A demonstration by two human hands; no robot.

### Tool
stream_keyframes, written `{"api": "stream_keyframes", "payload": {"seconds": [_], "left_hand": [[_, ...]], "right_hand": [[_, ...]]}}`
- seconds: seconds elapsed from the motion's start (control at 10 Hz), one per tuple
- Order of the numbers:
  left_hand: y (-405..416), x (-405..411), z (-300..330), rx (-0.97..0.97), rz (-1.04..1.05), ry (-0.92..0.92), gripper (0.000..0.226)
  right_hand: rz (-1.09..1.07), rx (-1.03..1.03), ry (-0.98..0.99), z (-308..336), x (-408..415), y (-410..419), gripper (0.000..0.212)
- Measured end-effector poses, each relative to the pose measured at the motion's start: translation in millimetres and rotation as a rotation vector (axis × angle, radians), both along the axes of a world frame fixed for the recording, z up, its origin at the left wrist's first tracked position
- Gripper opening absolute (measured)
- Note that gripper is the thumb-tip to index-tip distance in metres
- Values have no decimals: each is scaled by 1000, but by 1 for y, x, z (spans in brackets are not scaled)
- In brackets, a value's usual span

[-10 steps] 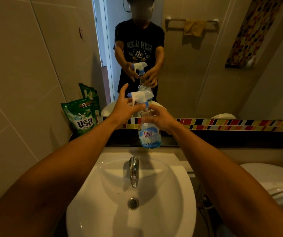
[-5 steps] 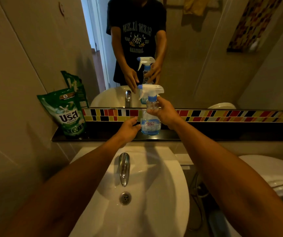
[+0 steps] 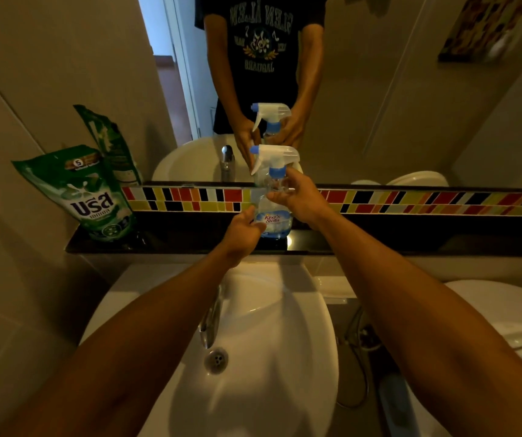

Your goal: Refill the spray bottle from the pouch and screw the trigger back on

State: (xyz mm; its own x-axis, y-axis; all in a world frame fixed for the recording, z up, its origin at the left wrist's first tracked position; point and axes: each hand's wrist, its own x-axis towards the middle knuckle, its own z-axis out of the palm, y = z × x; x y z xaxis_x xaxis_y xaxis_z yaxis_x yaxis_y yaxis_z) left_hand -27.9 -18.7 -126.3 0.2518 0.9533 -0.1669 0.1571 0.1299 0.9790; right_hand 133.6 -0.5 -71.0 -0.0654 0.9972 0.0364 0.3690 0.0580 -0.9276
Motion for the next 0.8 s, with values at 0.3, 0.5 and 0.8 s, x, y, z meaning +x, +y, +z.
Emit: {"api": "stream_keyframes", "payload": {"seconds": [0.3, 0.5, 0.8], "left_hand": [[6, 5, -4, 12, 23, 14, 51], [6, 4, -6, -2, 39, -9, 53], [-1, -7, 10, -4, 22, 43, 54]], "right_hand": [[16, -29, 37, -5, 4, 9, 52], [-16, -44, 79, -9, 1, 5, 46], [-99, 47, 146, -15, -7, -10, 65]]}}
